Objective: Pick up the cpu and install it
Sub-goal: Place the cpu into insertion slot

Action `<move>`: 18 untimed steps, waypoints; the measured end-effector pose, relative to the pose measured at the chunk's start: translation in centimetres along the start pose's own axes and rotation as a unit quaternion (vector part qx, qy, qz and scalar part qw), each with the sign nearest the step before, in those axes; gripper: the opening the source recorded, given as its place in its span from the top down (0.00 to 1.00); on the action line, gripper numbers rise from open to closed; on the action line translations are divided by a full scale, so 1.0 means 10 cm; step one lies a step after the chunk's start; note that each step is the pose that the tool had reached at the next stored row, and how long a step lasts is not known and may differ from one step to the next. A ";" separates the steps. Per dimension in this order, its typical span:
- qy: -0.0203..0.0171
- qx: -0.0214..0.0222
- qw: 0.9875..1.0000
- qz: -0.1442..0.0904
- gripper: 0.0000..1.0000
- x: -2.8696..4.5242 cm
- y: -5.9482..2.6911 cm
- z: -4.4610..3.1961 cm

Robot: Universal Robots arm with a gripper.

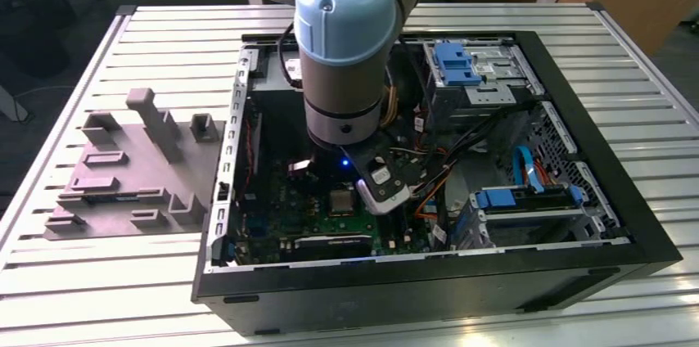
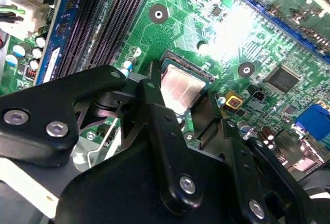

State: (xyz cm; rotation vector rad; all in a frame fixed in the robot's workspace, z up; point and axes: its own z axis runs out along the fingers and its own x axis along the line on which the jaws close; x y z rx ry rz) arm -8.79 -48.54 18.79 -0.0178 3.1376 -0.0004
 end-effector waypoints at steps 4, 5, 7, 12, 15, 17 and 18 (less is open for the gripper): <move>0.000 0.000 1.000 0.000 0.52 -0.001 0.001 0.002; 0.000 0.000 1.000 0.000 0.52 -0.001 0.001 0.003; 0.000 0.000 1.000 0.000 0.46 0.000 0.001 0.002; 0.000 0.000 1.000 0.000 0.46 0.002 0.000 0.001; 0.000 0.000 1.000 0.000 0.47 0.003 0.000 -0.001; 0.000 0.000 1.000 0.000 0.53 0.003 0.000 -0.003; 0.000 0.000 1.000 0.000 0.53 0.003 0.000 -0.003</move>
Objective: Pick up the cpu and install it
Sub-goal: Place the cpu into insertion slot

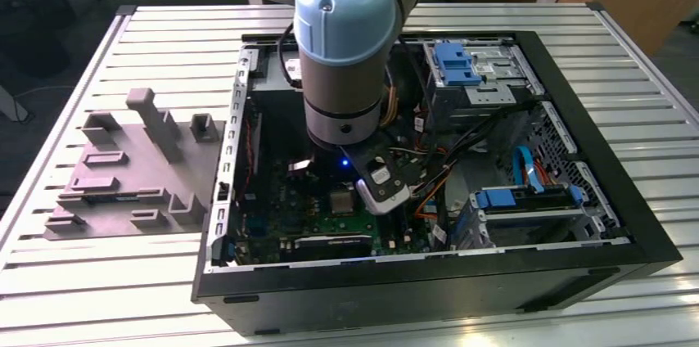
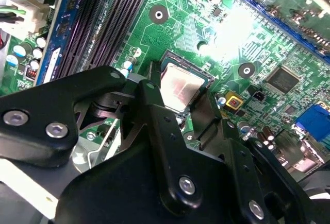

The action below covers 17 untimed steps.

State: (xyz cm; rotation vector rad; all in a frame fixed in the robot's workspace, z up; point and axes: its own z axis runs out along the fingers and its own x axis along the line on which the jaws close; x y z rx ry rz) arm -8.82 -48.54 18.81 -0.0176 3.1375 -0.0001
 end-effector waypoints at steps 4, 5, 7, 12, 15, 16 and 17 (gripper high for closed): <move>0.000 0.000 1.000 0.000 0.53 0.000 0.000 -0.001; 0.000 0.000 1.000 0.000 0.53 0.000 0.000 -0.001; 0.000 0.000 1.000 0.000 0.53 0.000 0.000 -0.003; 0.000 0.000 1.000 0.000 0.53 0.001 0.000 -0.028; 0.000 0.000 1.000 0.000 0.53 -0.001 0.000 -0.040; 0.000 0.000 1.000 0.000 0.53 -0.001 0.001 -0.040; 0.000 0.000 1.000 0.000 0.53 0.000 0.000 -0.040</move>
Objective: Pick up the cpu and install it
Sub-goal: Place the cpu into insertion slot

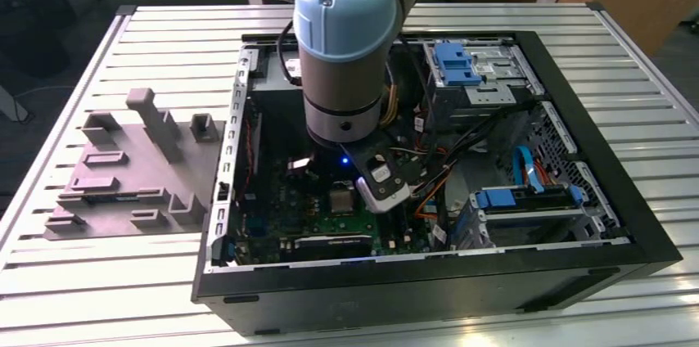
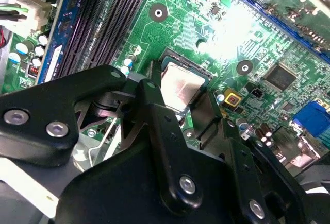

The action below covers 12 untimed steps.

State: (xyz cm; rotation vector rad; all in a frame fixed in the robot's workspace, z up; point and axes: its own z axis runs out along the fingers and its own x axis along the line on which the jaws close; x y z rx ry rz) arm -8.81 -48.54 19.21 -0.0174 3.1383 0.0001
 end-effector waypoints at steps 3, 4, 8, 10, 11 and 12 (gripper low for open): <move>0.000 0.000 1.000 0.000 0.53 0.000 -0.001 0.003; 0.000 0.000 1.000 0.001 0.53 0.001 -0.001 0.005; 0.000 0.000 1.000 0.003 0.53 0.002 0.000 0.007; 0.000 -0.001 1.000 0.004 0.53 0.004 0.000 0.010; 0.000 -0.001 1.000 0.004 0.53 0.005 0.000 0.012; 0.000 -0.001 1.000 0.004 0.53 0.005 0.000 0.013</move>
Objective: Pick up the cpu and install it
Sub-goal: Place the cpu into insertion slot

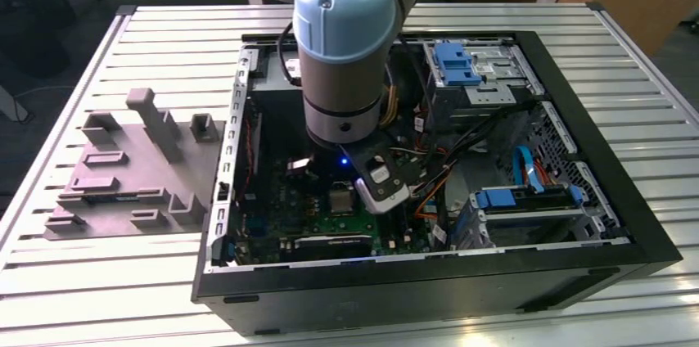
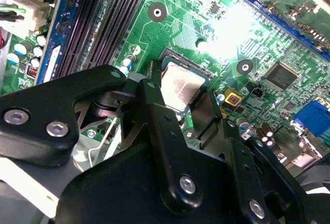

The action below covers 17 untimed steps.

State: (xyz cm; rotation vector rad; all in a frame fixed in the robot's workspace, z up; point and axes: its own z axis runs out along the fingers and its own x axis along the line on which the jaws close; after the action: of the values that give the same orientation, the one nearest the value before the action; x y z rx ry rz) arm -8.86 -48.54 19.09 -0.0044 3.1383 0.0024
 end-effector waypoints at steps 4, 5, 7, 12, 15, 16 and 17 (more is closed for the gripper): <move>0.000 0.000 1.000 0.001 0.53 0.001 -0.001 0.007; 0.000 0.000 1.000 0.001 0.53 0.001 -0.001 0.009; 0.000 0.000 1.000 0.003 0.53 0.001 -0.001 0.015; 0.000 0.000 1.000 0.003 0.53 0.000 -0.001 0.018; 0.000 0.000 1.000 0.004 0.53 0.001 -0.002 0.018; 0.000 0.000 1.000 0.004 0.53 0.001 -0.002 0.019; 0.000 0.000 1.000 0.003 0.53 0.000 -0.001 0.019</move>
State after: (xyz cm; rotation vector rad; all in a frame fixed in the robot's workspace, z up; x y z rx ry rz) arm -8.87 -48.56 18.90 0.0066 3.1384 0.0022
